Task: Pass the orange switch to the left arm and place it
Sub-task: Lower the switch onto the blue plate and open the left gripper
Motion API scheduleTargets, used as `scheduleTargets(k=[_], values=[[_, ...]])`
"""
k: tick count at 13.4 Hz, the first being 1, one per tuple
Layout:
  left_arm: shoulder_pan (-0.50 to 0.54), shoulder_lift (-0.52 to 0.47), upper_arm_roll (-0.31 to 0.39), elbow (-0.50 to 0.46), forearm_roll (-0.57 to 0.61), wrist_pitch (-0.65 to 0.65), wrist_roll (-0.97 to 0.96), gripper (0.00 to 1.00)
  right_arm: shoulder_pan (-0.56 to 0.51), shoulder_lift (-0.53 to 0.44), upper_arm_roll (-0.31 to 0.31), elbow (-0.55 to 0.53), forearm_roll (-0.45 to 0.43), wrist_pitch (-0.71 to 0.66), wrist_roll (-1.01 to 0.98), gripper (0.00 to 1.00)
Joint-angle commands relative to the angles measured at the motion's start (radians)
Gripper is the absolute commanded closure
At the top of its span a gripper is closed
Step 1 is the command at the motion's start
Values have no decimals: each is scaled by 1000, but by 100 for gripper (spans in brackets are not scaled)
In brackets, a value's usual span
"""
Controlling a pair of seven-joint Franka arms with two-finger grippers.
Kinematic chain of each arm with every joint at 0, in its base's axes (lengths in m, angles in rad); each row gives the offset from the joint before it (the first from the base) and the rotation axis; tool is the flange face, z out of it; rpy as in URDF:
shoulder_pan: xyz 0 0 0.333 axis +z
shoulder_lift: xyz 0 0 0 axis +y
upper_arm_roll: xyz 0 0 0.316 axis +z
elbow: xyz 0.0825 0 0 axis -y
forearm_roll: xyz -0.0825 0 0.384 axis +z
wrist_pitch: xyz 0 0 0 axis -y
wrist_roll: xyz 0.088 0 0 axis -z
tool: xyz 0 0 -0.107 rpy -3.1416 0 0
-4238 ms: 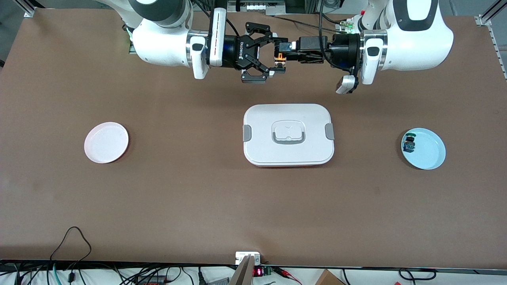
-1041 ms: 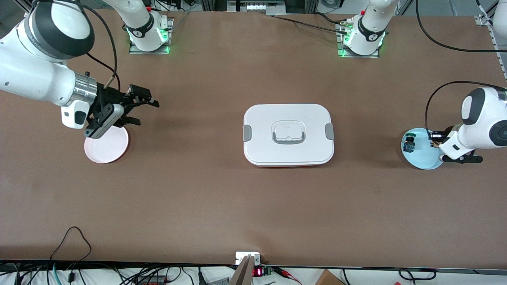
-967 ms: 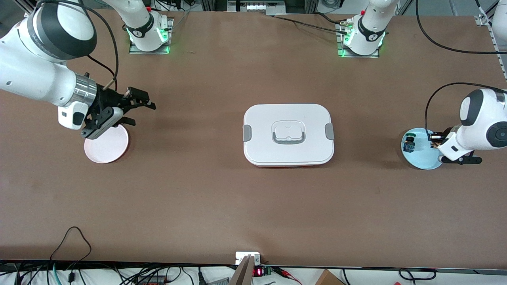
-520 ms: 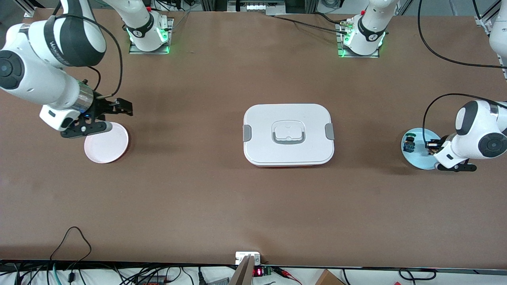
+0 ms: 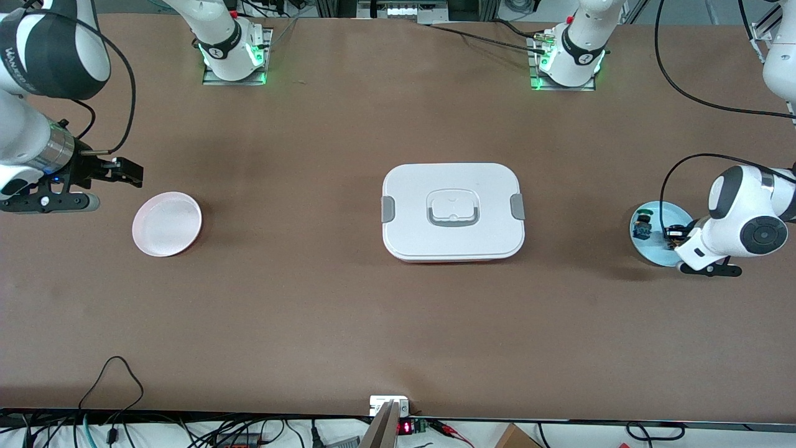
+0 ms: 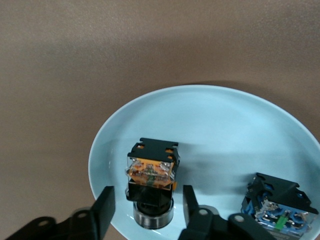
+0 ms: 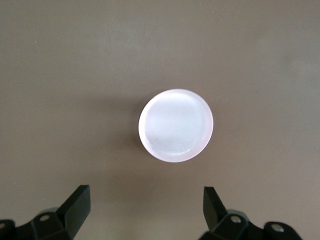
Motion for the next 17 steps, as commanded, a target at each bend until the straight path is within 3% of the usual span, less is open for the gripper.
scheduleTargets(k=[1, 3, 5, 9, 11, 14, 17], values=[[3, 7, -12, 30, 8, -15, -10, 0, 5, 43, 6, 163, 9, -94, 20, 0], [4, -28, -36, 45, -2, -26, -10, 0, 3, 53, 3, 183, 56, -164, 50, 0], [12, -74, -73, 67, -91, -29, -3, 0, -6, 50, 2, 179, 64, -168, 118, 0], [12, -194, -121, 100, -174, -76, 8, 0, -7, 18, 2, 72, 67, -6, 87, 0], [12, -225, -182, 155, -176, -146, 21, 0, -7, 16, 3, 64, 67, 23, 83, 0], [4, -225, -283, 309, -209, -379, 22, 0, -21, 10, 0, 65, 67, -10, -9, 0], [-65, -358, -277, 314, -293, -443, 53, 0, -24, -2, 0, 67, 67, -49, -3, 0]])
